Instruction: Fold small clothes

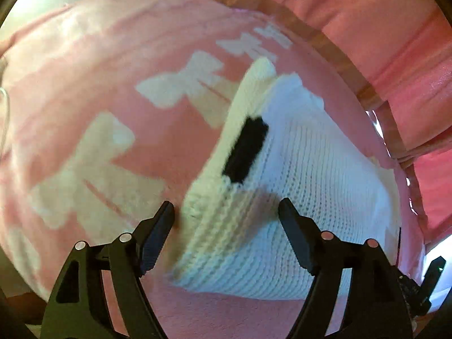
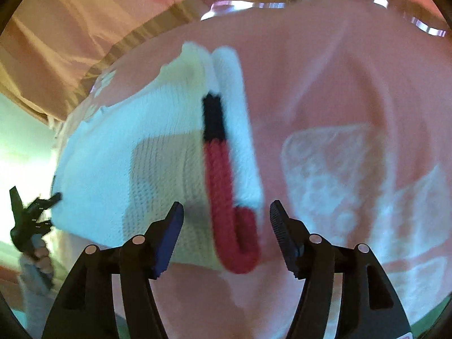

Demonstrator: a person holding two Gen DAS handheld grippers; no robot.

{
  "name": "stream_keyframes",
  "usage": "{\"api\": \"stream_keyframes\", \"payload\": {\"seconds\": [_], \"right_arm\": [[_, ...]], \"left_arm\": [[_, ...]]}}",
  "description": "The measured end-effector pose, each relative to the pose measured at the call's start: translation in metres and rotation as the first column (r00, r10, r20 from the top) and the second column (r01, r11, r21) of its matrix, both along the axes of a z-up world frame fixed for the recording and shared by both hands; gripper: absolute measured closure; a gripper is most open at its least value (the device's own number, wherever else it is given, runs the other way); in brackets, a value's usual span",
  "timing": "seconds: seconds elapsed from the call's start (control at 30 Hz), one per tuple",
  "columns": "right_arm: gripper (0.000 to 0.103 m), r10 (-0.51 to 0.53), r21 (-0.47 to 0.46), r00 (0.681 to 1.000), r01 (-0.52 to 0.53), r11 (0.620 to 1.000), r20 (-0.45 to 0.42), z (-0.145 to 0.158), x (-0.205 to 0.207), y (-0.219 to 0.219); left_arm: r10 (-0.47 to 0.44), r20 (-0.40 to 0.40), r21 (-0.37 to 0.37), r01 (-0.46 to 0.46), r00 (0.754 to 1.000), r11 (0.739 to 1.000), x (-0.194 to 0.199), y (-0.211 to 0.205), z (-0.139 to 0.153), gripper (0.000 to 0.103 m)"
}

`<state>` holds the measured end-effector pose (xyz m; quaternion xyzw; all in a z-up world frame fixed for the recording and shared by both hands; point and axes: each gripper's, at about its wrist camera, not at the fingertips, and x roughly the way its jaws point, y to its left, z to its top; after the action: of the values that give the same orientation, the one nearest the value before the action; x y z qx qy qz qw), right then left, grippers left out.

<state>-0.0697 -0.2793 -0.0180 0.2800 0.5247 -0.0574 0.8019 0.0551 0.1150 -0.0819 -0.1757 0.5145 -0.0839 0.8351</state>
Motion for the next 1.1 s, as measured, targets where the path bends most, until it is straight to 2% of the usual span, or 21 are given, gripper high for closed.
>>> {"api": "stream_keyframes", "payload": {"seconds": [0.07, 0.13, 0.17, 0.2, 0.23, 0.27, 0.3, 0.33, 0.37, 0.47, 0.53, 0.6, 0.67, 0.7, 0.73, 0.8, 0.87, 0.9, 0.97, 1.03, 1.1], "right_arm": [[0.033, -0.006, 0.046, 1.0, 0.006, 0.999, 0.002, -0.005, 0.004, 0.003], [0.032, -0.02, 0.078, 1.0, 0.019, 0.997, 0.012, -0.01, 0.01, 0.006], [0.047, -0.019, 0.068, 1.0, 0.018, 0.998, 0.02, -0.01, 0.012, 0.008], [0.069, 0.0, 0.038, 1.0, -0.002, 0.999, 0.031, -0.008, 0.015, 0.013], [0.079, 0.022, 0.05, 0.999, -0.023, 0.998, 0.037, -0.008, 0.018, 0.016], [0.083, 0.008, 0.059, 0.999, -0.011, 0.998, 0.047, -0.005, 0.017, 0.016], [0.085, 0.015, 0.044, 0.998, -0.018, 0.999, 0.062, 0.004, 0.015, 0.016], [0.093, 0.018, 0.021, 0.996, -0.02, 1.0, 0.088, 0.016, 0.012, 0.016], [0.097, 0.016, 0.011, 0.993, -0.018, 1.0, 0.119, 0.031, 0.005, 0.014], [0.097, -0.011, -0.009, 0.983, 0.013, 1.0, 0.184, 0.075, -0.032, -0.001], [0.097, -0.022, -0.051, 0.989, 0.03, 0.998, 0.148, 0.077, -0.052, -0.007], [0.097, -0.039, -0.049, 0.997, 0.042, 0.998, 0.063, 0.056, -0.064, -0.014], [0.096, -0.024, -0.024, 0.998, 0.023, 0.999, -0.059, 0.013, -0.07, -0.009], [0.096, -0.022, -0.013, 0.995, 0.021, 1.0, -0.095, 0.001, -0.071, -0.006], [0.093, -0.03, -0.016, 0.993, 0.028, 0.999, -0.116, -0.004, -0.07, -0.003], [0.087, -0.022, -0.075, 0.998, 0.018, 0.997, -0.055, 0.015, -0.067, 0.003], [0.065, -0.042, -0.172, 0.999, 0.039, 0.984, -0.014, 0.038, -0.064, 0.004], [0.063, -0.038, -0.217, 0.999, 0.042, 0.975, 0.023, 0.052, -0.059, 0.003], [0.059, 0.001, -0.228, 0.997, 0.016, 0.974, 0.072, 0.072, -0.041, 0.003], [0.058, 0.048, -0.232, 0.991, -0.018, 0.973, 0.125, 0.085, -0.015, 0.0], [0.057, 0.11, -0.26, 0.986, -0.074, 0.963, 0.124, 0.088, 0.013, -0.001]], "left_arm": [[0.0, 0.002, -0.002, 0.0, 1.0, 1.0, 0.002, -0.004, -0.001, 0.022], [0.011, -0.011, -0.002, -0.011, 1.0, 1.0, 0.004, -0.005, -0.002, 0.023], [0.008, -0.016, 0.001, -0.008, 1.0, 1.0, 0.004, -0.006, -0.002, 0.034], [-0.009, -0.019, -0.001, 0.009, 1.0, 1.0, 0.006, -0.009, -0.001, 0.044], [-0.037, -0.026, -0.026, 0.036, 0.999, 0.999, 0.01, -0.011, 0.001, 0.066], [-0.057, -0.033, -0.062, 0.055, 0.998, 0.997, 0.012, -0.013, 0.003, 0.074], [-0.061, -0.031, -0.066, 0.059, 0.998, 0.996, 0.01, -0.014, 0.01, 0.076], [-0.071, -0.018, -0.06, 0.069, 0.997, 0.996, 0.006, -0.014, 0.019, 0.078], [-0.08, -0.005, -0.067, 0.079, 0.997, 0.995, 0.001, -0.012, 0.028, 0.078], [-0.121, 0.007, -0.113, 0.121, 0.993, 0.986, -0.026, -0.002, 0.055, 0.078], [-0.147, -0.018, -0.086, 0.145, 0.989, 0.986, -0.049, 0.001, 0.055, 0.078], [-0.156, -0.08, -0.05, 0.153, 0.984, 0.987, -0.064, 0.0, 0.032, 0.078], [-0.151, -0.135, -0.028, 0.149, 0.979, 0.989, -0.069, -0.001, 0.004, 0.077], [-0.13, -0.141, -0.023, 0.128, 0.981, 0.991, -0.072, 0.001, -0.01, 0.075], [-0.109, -0.104, -0.019, 0.108, 0.989, 0.994, -0.076, 0.002, -0.008, 0.072], [-0.119, -0.084, 0.018, 0.121, 0.989, 0.992, -0.078, -0.002, 0.002, 0.069], [-0.115, -0.05, 0.027, 0.117, 0.992, 0.993, -0.079, -0.001, 0.015, 0.064], [-0.12, -0.042, 0.028, 0.121, 0.992, 0.992, -0.077, -0.002, 0.02, 0.062], [-0.108, -0.024, 0.042, 0.109, 0.994, 0.993, -0.076, 0.001, 0.028, 0.06], [-0.085, 0.036, 0.074, 0.082, 0.996, 0.994, -0.069, 0.001, 0.044, 0.059], [-0.09, 0.1, 0.108, 0.079, 0.991, 0.991, -0.061, -0.004, 0.062, 0.058]]}}
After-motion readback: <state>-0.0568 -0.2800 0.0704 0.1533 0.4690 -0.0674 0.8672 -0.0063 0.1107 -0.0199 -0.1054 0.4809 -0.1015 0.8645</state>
